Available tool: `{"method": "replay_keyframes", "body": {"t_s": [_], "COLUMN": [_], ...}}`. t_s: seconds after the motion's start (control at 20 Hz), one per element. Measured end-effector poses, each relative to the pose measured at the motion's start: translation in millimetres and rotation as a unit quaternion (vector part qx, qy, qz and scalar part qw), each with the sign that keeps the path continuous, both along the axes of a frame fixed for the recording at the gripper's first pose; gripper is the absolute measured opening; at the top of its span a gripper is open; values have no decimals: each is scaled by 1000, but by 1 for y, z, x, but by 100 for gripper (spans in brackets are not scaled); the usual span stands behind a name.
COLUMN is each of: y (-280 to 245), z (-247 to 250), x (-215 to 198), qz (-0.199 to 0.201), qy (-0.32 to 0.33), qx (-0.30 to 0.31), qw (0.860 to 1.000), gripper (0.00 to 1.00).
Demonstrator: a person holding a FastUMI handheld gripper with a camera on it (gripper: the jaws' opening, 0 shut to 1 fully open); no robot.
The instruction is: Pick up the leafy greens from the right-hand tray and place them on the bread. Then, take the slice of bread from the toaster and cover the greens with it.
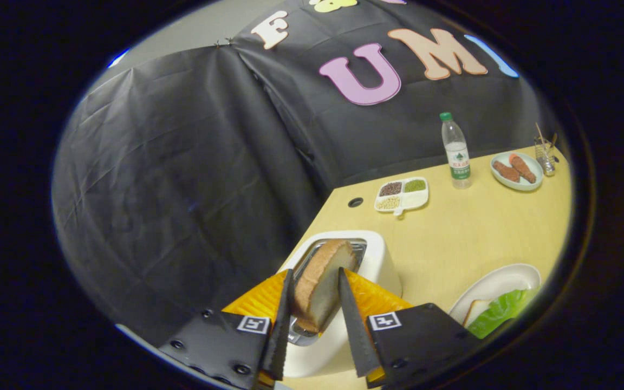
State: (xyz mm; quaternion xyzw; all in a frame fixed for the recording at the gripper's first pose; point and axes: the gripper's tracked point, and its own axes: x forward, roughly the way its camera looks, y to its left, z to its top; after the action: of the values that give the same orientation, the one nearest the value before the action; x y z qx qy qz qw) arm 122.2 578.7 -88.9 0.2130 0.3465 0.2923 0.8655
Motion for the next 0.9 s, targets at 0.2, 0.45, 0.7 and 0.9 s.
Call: {"method": "replay_keyframes", "body": {"t_s": [0.2,0.45,0.7,0.9], "y": [-6,-9,-25,-39], "z": [5,19,65,102], "x": [2,2,1,-12], "qz": [-18,-29,-47,-54], "qy": [-10,-24,-77,-111], "qx": [-13,1,43,102], "qw": [1000,999,995,987], "gripper": [36,10,10,10]}}
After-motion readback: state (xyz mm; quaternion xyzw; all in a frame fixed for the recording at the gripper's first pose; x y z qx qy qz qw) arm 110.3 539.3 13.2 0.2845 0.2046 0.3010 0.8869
